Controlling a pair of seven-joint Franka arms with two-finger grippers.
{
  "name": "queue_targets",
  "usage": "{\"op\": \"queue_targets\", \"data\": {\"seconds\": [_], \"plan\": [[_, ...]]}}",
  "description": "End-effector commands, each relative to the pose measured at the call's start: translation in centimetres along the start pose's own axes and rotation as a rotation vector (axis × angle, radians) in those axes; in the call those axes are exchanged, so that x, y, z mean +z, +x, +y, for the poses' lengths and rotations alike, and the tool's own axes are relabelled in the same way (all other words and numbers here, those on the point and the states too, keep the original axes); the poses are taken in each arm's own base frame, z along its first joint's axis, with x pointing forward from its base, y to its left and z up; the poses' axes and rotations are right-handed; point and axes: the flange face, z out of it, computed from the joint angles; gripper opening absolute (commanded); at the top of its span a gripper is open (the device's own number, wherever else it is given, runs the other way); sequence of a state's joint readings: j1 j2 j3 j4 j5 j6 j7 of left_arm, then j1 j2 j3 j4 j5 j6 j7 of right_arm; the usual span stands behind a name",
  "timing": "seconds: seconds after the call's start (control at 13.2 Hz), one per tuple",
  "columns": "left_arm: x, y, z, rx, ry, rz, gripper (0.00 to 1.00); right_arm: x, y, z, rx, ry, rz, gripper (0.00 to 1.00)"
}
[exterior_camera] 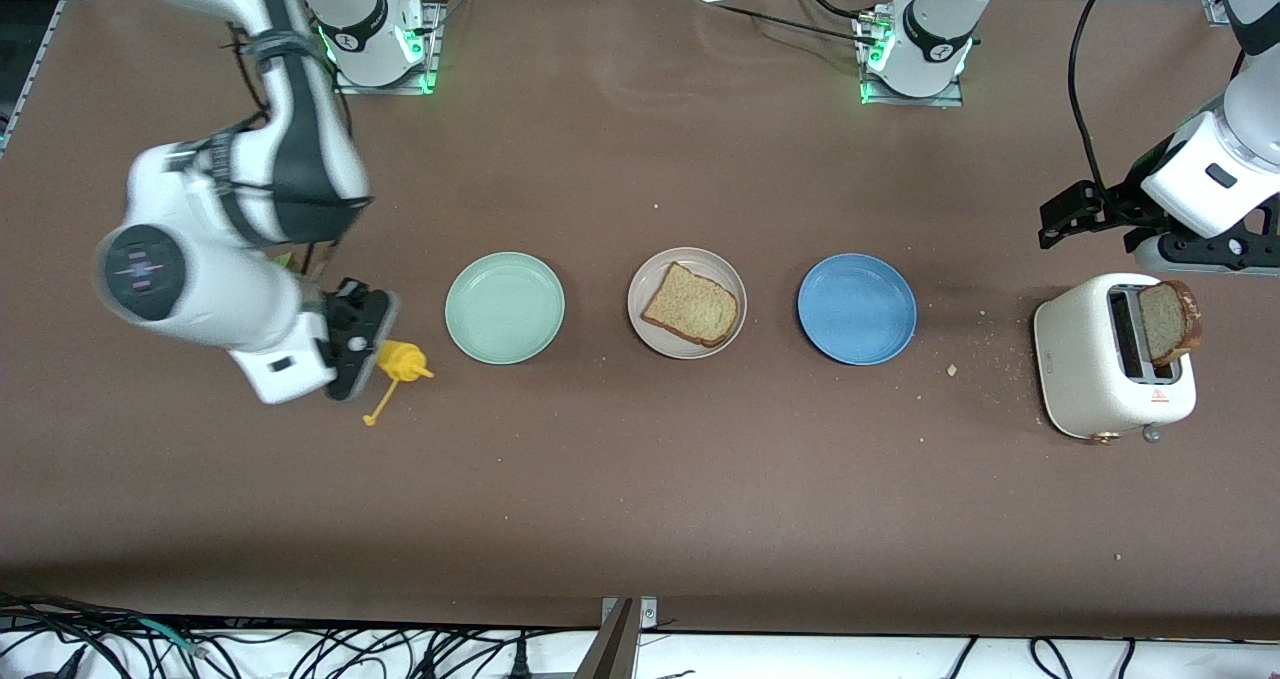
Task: Make sandwich in beige plate with both arms
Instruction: 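Carry the yellow bottle back beside the lettuce leaf with the right gripper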
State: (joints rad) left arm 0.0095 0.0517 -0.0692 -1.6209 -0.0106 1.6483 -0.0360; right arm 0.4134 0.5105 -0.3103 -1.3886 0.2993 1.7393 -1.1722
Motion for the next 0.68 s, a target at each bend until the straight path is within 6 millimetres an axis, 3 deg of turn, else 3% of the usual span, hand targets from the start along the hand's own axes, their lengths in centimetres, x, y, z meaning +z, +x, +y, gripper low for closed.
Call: {"op": "queue_targets", "data": {"seconds": [0.0, 0.23, 0.46, 0.61], "plan": [[0.0, -0.4, -0.1, -0.002, 0.009, -0.018, 1.0, 1.1, -6.2, 0.9, -0.061, 0.108, 0.214, 0.0], [0.0, -0.4, -0.1, -0.002, 0.009, -0.018, 1.0, 5.1, -11.9, 1.7, -0.077, 0.148, 0.437, 0.0], [0.0, -0.4, -0.1, -0.002, 0.009, -0.018, 1.0, 12.2, -18.4, 0.1, -0.123, 0.146, 0.724, 0.0], [0.0, -0.4, -0.1, -0.002, 0.008, -0.017, 1.0, 15.3, -21.1, -1.4, -0.183, 0.129, 0.778, 0.0]]}}
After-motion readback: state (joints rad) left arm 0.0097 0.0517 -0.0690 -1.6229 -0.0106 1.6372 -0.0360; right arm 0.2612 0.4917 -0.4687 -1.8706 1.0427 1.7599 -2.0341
